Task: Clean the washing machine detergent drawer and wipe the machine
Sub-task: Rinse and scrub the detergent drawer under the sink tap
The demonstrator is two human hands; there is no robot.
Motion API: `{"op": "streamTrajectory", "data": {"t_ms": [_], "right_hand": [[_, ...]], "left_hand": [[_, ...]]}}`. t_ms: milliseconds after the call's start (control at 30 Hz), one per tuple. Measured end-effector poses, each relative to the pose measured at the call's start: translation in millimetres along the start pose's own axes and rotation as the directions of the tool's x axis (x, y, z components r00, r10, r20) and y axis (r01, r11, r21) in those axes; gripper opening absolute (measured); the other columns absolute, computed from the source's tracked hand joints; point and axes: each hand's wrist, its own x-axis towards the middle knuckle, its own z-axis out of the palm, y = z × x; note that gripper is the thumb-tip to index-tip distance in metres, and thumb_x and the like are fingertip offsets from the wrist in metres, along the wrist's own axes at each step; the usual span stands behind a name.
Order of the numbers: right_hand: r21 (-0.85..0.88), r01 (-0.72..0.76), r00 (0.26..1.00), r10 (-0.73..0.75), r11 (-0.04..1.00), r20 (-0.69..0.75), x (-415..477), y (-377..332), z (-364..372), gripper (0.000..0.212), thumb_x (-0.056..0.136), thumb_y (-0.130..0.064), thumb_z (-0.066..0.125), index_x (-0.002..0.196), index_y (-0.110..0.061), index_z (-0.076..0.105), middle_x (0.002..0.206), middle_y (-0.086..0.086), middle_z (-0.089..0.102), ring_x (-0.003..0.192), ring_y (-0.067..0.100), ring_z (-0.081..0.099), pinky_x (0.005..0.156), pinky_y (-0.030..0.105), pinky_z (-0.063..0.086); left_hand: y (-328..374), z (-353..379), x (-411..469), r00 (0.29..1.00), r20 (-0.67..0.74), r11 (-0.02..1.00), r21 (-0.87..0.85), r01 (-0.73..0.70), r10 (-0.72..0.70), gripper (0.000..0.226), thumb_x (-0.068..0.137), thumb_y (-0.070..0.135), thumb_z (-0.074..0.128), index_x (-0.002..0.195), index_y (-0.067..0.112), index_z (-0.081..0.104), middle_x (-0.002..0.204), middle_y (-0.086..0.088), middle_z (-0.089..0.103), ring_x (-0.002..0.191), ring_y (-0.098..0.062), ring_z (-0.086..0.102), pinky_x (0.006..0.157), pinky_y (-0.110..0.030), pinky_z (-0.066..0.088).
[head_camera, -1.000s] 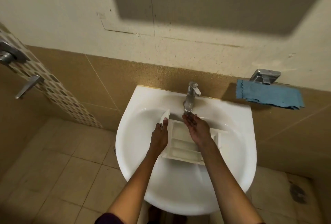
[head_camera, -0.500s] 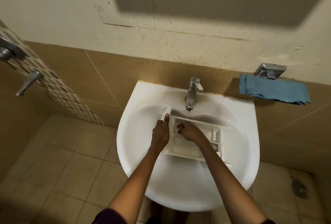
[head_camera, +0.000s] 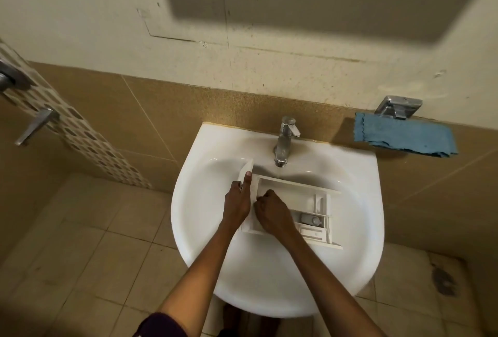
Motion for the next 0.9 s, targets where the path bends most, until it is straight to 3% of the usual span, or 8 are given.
{"op": "streamTrajectory", "data": {"t_ms": [133, 333, 500, 600, 667, 733, 767, 900], "right_hand": [[-0.084, -0.231, 0.964, 0.217, 0.969, -0.155, -2, 26, -15, 0.038, 0.096, -0.027, 0.037, 0.1, 0.001, 0.062, 0.112, 0.018, 0.06, 0.106, 0.032, 0.057, 0.084, 0.032, 0.043], [0.012, -0.002, 1.0, 0.002, 1.0, 0.019, -1, 3, -3, 0.034, 0.099, -0.027, 0.036, 0.094, -0.003, 0.06, 0.109, 0.016, 0.06, 0.106, 0.032, 0.056, 0.083, 0.034, 0.042], [-0.181, -0.337, 0.941, 0.325, 0.924, -0.092, -1, 48, -35, 0.036, 0.096, -0.026, 0.038, 0.111, -0.002, 0.059, 0.118, 0.016, 0.061, 0.114, 0.032, 0.056, 0.089, 0.032, 0.044], [0.295, -0.347, 0.936, 0.347, 0.89, 0.054, 12, 47, -58, 0.037, 0.096, -0.018, 0.037, 0.108, 0.006, 0.062, 0.097, 0.016, 0.066, 0.096, 0.03, 0.062, 0.081, 0.029, 0.048], [0.842, -0.319, 0.932, 0.304, 0.436, 0.196, 23, 36, -69, 0.035, 0.097, -0.009, 0.034, 0.108, 0.012, 0.059, 0.082, 0.014, 0.062, 0.076, 0.023, 0.06, 0.073, 0.024, 0.051], [0.959, -0.269, 0.93, 0.236, -0.091, 0.283, 34, 27, -72, 0.028, 0.097, 0.0, 0.032, 0.097, 0.014, 0.056, 0.083, 0.019, 0.059, 0.078, 0.025, 0.058, 0.093, 0.033, 0.048], [0.931, -0.276, 0.921, 0.212, -0.24, 0.327, 37, 22, -72, 0.026, 0.097, 0.003, 0.031, 0.091, 0.012, 0.054, 0.083, 0.021, 0.06, 0.08, 0.027, 0.057, 0.099, 0.038, 0.044], [0.846, -0.3, 0.89, 0.19, -0.441, 0.415, 46, 10, -60, 0.025, 0.096, 0.006, 0.03, 0.085, 0.008, 0.053, 0.073, 0.02, 0.06, 0.074, 0.024, 0.055, 0.061, 0.028, 0.058]], "left_hand": [[2, -1, 0, 1.0, 0.007, 1.0, 0.02, 0.02, -0.021, 0.063, 0.094, 0.057, 0.029, 0.122, 0.005, 0.048, 0.108, -0.007, 0.054, 0.093, -0.021, 0.048, 0.082, -0.031, 0.035], [1, 0, 1, 1.0, -0.002, 0.999, 0.023, 0.027, -0.026, 0.065, 0.093, 0.059, 0.031, 0.128, 0.006, 0.047, 0.128, -0.013, 0.054, 0.113, -0.029, 0.051, 0.087, -0.031, 0.034], [3, -3, -1, 0.999, 0.004, 0.999, 0.024, 0.033, -0.033, 0.065, 0.093, 0.059, 0.031, 0.128, 0.006, 0.047, 0.127, -0.013, 0.054, 0.111, -0.028, 0.051, 0.087, -0.032, 0.036], [2, -3, -1, 0.999, 0.008, 0.999, 0.034, 0.033, -0.034, 0.066, 0.093, 0.059, 0.03, 0.13, 0.007, 0.045, 0.13, -0.013, 0.053, 0.112, -0.028, 0.05, 0.088, -0.033, 0.035], [2, -2, -1, 1.0, 0.006, 0.999, 0.026, 0.028, -0.028, 0.067, 0.093, 0.059, 0.03, 0.131, 0.006, 0.044, 0.132, -0.013, 0.052, 0.111, -0.027, 0.05, 0.088, -0.033, 0.035], [2, -2, -1, 1.0, 0.003, 0.999, 0.021, 0.027, -0.027, 0.067, 0.093, 0.059, 0.03, 0.132, 0.006, 0.044, 0.133, -0.013, 0.051, 0.114, -0.028, 0.049, 0.089, -0.033, 0.035], [1, -2, 0, 1.0, 0.003, 0.999, 0.023, 0.025, -0.026, 0.067, 0.093, 0.059, 0.03, 0.132, 0.006, 0.044, 0.132, -0.013, 0.051, 0.113, -0.028, 0.049, 0.088, -0.033, 0.035], [3, -1, -1, 1.0, -0.003, 0.999, 0.028, 0.028, -0.028, 0.066, 0.092, 0.06, 0.03, 0.127, 0.007, 0.048, 0.128, -0.012, 0.054, 0.1, -0.022, 0.047, 0.084, -0.03, 0.034]]}}
